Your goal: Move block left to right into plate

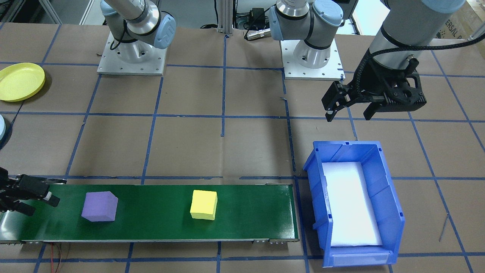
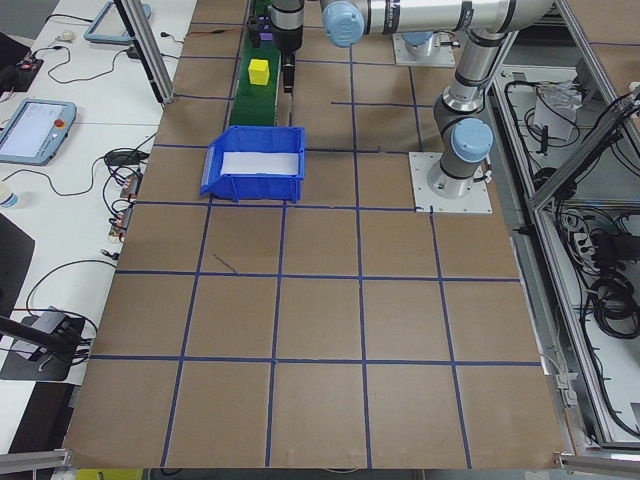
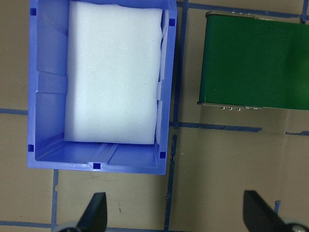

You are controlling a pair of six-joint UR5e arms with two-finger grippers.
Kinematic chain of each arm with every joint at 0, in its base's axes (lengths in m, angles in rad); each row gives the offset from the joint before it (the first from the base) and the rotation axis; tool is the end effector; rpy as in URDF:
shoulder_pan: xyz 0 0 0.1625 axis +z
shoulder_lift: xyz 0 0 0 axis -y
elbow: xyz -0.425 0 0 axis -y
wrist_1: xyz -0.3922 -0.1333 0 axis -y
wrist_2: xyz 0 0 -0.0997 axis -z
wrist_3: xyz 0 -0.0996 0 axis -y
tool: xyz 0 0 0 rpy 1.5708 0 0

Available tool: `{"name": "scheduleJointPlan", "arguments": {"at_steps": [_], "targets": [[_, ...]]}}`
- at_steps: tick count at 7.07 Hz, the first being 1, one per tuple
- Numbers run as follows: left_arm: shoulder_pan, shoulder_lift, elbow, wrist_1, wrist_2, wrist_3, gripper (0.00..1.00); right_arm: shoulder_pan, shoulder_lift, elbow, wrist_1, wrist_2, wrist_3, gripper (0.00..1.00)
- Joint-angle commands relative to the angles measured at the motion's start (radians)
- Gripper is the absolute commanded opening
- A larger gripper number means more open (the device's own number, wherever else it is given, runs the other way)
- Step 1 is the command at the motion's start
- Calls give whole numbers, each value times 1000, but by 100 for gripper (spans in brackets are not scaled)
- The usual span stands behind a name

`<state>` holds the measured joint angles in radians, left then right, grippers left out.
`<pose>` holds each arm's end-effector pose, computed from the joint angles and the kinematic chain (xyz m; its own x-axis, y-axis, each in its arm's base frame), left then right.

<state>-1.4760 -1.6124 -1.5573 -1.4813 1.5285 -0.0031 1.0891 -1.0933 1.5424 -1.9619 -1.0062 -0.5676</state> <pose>-0.0881 -0.5260 0.4829 -0.9946 -0.0951 0.0424 -0.0976 0.9933 -0.0612 -0.1327 -0.6565 0.2799 -0.8678 -0.1224 -0.4816 -0.0048 0.9712 -0.2383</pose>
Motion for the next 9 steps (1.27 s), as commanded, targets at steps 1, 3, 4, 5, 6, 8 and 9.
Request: {"name": "scheduleJointPlan", "arguments": {"at_steps": [1, 3, 4, 5, 6, 8, 9], "targets": [[3, 18, -1, -7, 1, 0, 100, 2, 1, 7, -2, 8, -1, 100], [-1, 37, -4, -27, -1, 0, 100, 2, 3, 15, -2, 8, 0, 100], [-1, 35, -4, -24, -7, 0, 100, 0, 1, 16, -2, 9, 0, 100], [-1, 35, -4, -24, -8, 0, 100, 2, 3, 21, -2, 9, 0, 100], [-1, 35, -6, -24, -10, 0, 100, 2, 7, 19, -2, 8, -1, 100], [-1, 35, -13, -25, -10, 0, 100, 2, 21, 19, -9, 8, -2, 100], [-1, 35, -15, -25, -8, 0, 100, 0, 21, 19, -9, 6, -2, 100]]}}
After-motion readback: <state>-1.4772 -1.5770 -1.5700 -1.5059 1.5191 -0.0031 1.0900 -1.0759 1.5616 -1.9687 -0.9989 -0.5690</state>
